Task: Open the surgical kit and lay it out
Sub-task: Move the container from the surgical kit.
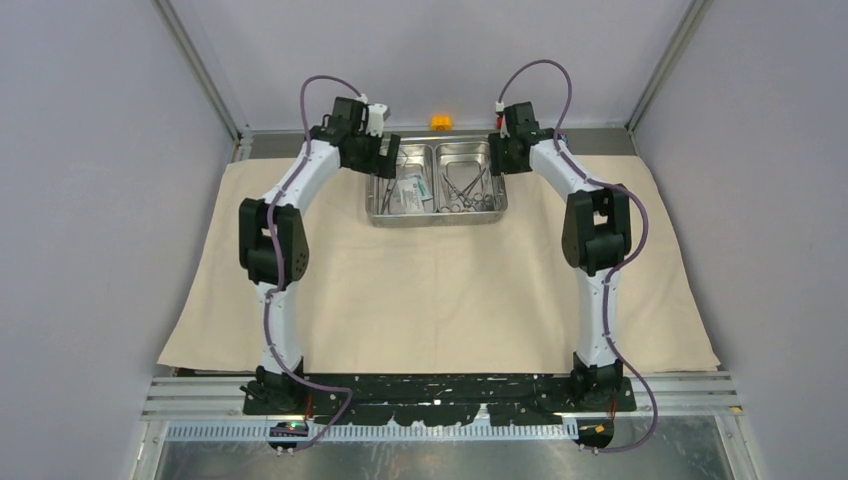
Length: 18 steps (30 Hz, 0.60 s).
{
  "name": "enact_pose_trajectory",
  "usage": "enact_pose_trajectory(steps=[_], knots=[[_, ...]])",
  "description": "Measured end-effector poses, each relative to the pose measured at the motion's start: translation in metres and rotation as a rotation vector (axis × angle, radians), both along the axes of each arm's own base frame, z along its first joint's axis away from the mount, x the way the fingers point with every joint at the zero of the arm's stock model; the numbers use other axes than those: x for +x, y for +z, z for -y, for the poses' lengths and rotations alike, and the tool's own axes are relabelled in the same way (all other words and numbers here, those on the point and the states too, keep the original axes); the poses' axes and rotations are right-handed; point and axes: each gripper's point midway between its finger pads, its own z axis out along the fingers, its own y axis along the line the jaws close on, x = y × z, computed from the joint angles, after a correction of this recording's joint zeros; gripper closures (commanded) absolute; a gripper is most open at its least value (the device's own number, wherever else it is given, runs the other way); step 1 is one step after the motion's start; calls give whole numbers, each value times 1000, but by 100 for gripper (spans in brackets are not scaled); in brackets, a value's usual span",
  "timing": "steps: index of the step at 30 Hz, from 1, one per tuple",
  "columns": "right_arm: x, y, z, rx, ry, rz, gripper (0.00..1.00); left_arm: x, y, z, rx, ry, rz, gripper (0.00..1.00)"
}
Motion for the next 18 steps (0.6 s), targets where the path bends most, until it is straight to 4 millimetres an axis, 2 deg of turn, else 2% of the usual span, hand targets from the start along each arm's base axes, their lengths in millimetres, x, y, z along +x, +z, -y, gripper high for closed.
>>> enact_pose_trajectory(steps=[5,10,12,15,18], knots=[[13,-18,-3,41,-17,-33,52,-6,4,-6,28,-12,14,4],[16,-34,-7,106,-30,-87,73,-16,-1,-14,71,-25,15,4],[16,-34,-9,144,-31,-97,82,-19,-3,-17,87,-28,15,4],[17,-35,-4,159,-46,-102,93,-25,-8,-23,118,-35,18,4],[16,-35,7,181,-58,-106,99,-31,-12,-32,160,-41,33,3]])
